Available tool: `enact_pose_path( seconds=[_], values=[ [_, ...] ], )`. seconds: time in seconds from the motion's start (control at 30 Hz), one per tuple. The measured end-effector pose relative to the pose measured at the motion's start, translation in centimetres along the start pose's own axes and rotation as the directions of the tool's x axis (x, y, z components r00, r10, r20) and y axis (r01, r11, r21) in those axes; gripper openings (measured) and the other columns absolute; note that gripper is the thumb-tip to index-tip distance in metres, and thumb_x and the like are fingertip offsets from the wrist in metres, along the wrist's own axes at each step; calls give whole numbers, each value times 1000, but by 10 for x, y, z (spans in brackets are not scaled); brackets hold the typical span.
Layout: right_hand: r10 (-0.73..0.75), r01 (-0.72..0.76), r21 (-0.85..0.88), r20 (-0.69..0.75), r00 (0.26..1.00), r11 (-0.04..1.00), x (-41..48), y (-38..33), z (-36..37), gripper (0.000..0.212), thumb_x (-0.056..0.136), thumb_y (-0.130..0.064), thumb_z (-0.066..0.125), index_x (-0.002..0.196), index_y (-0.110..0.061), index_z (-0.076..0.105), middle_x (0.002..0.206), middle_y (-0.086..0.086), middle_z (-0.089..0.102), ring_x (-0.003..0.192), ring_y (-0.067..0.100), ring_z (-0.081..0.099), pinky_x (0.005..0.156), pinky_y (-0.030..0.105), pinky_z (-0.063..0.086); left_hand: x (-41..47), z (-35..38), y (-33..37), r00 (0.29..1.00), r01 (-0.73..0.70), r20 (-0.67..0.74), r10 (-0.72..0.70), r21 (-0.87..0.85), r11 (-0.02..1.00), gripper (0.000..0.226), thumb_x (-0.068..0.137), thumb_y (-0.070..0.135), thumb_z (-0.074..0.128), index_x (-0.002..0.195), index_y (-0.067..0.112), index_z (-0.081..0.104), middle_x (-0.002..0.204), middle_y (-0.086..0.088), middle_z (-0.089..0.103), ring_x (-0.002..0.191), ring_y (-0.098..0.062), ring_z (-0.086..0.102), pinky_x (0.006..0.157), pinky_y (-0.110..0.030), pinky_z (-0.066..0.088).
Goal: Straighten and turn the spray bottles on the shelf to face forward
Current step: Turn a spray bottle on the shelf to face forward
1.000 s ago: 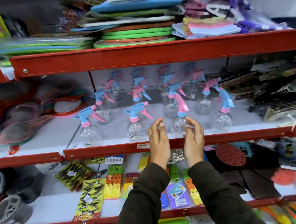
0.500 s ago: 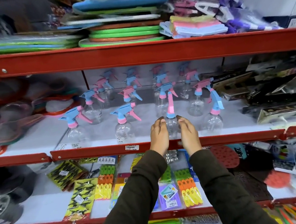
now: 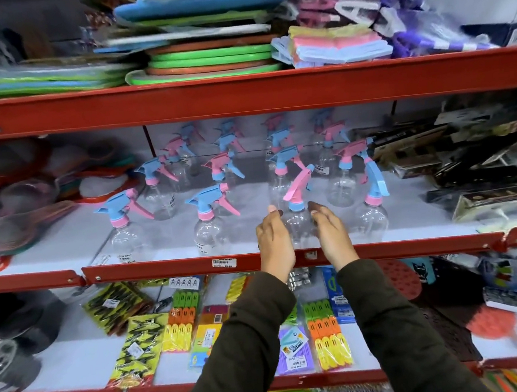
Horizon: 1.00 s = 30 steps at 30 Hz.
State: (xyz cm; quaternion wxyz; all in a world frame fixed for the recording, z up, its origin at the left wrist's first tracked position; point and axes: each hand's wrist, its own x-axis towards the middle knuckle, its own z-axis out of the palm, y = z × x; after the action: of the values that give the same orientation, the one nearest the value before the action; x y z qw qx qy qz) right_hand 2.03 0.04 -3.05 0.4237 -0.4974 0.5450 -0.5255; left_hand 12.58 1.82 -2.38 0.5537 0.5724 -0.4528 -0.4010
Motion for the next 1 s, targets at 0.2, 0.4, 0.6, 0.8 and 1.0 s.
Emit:
enact_pose_path(
  seconds=[0.2,0.4,0.6,0.8,1.0],
  values=[
    [-14,13,35,28,1000,999,-8,9,1,38,101,-19,38,133,-21,59,143,3,59,134,19,53,118,44,38,7,0,3,1000,-8,30,9,-40,999,59,101,48,21,134,13,55,142,-12,50,134,-24,45,119,-43,27],
    [-32,33,36,-18,999,999,-14,16,1,38,100,-19,41,133,-22,59,143,6,57,134,23,52,117,47,39,7,0,0,999,-1,44,3,-44,999,54,101,45,24,136,16,54,146,-7,48,136,-21,42,117,-35,28],
    [-72,72,18,-3,997,997,-21,17,1,39,100,-19,43,136,-19,58,143,8,55,133,22,53,116,47,41,6,0,0,999,-8,36,10,-43,999,52,101,43,27,137,16,53,146,-7,48,136,-20,43,118,-36,29],
    [-64,64,51,3,998,997,-28,13,-2,40,101,-22,43,139,-19,55,147,5,51,137,21,49,118,46,37,2,-1,1,999,-41,9,42,-48,998,47,101,39,32,138,15,50,147,-5,46,136,-17,42,117,-33,27],
    [-121,126,106,-52,991,986,-47,14,-14,35,102,-22,42,132,-22,61,139,0,55,128,15,55,113,45,44,-23,3,-5,953,-232,-209,221,-28,972,36,102,33,36,132,23,53,131,3,46,122,-7,42,105,-22,29]
  ],
)
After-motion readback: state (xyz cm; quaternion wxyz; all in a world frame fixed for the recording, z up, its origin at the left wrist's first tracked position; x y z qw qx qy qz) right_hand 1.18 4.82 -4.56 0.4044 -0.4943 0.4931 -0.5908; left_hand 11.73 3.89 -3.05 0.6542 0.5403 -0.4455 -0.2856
